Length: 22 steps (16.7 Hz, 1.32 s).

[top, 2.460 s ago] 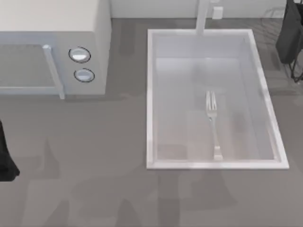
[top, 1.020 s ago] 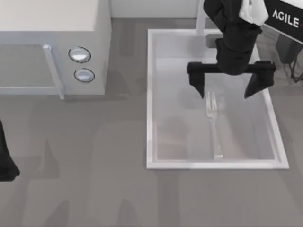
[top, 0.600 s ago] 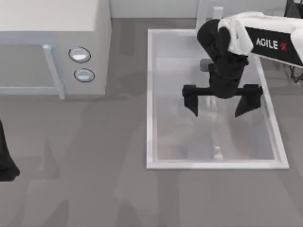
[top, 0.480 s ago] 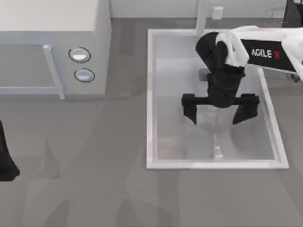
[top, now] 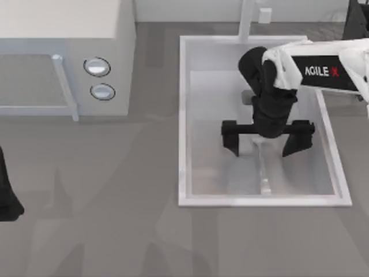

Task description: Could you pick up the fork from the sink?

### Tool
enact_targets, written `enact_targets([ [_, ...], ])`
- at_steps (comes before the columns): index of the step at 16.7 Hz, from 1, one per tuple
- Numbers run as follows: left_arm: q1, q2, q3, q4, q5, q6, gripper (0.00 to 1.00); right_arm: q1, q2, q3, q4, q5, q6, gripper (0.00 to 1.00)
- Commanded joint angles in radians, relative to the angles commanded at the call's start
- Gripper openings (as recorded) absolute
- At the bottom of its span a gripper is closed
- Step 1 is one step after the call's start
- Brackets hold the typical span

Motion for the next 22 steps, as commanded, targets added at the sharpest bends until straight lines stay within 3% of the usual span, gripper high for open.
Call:
enact_targets([
  [12, 0.0, 0.0, 0.0, 0.0, 0.0, 0.0, 1.0, 0.0, 0.0, 0.0, 0.0, 0.0, 0.0, 0.02],
  [22, 0.0, 0.0, 0.0, 0.0, 0.0, 0.0, 1.0, -0.003, -0.047, 0.013, -0.018, 0.016, -0.011, 0.0],
])
